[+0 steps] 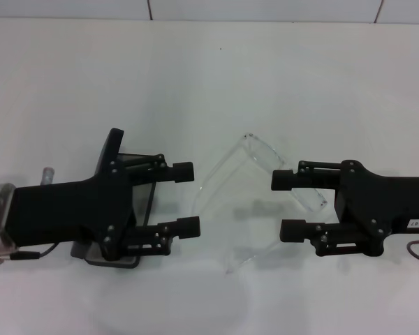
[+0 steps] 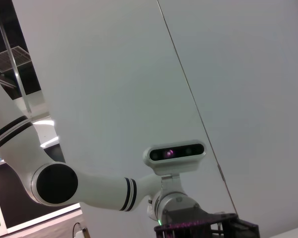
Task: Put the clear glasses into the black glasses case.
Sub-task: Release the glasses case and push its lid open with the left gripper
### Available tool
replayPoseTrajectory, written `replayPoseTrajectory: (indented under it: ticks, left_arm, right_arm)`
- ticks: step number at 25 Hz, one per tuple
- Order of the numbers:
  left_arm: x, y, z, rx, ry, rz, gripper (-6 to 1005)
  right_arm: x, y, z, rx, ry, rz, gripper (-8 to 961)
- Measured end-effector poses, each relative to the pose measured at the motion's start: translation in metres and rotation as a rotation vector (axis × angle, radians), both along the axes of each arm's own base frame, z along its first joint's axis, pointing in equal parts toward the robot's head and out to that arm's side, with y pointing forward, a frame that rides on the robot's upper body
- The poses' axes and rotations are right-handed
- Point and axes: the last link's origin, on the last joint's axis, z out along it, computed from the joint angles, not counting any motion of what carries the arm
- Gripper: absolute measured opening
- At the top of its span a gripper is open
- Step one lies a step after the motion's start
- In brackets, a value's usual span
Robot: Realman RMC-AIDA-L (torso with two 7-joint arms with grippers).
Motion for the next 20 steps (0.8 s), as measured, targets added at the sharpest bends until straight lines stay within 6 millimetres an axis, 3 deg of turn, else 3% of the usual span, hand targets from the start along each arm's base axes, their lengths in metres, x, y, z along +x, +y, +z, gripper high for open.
replayPoseTrajectory:
  ticks: [20]
  left_arm:
    - [-0.0011,0.0045,-0.001,0.022,0.004,0.023,757]
  right_arm:
    - [0.0086,0.0034,0.0018,0.033,-0.029,-0.038,717]
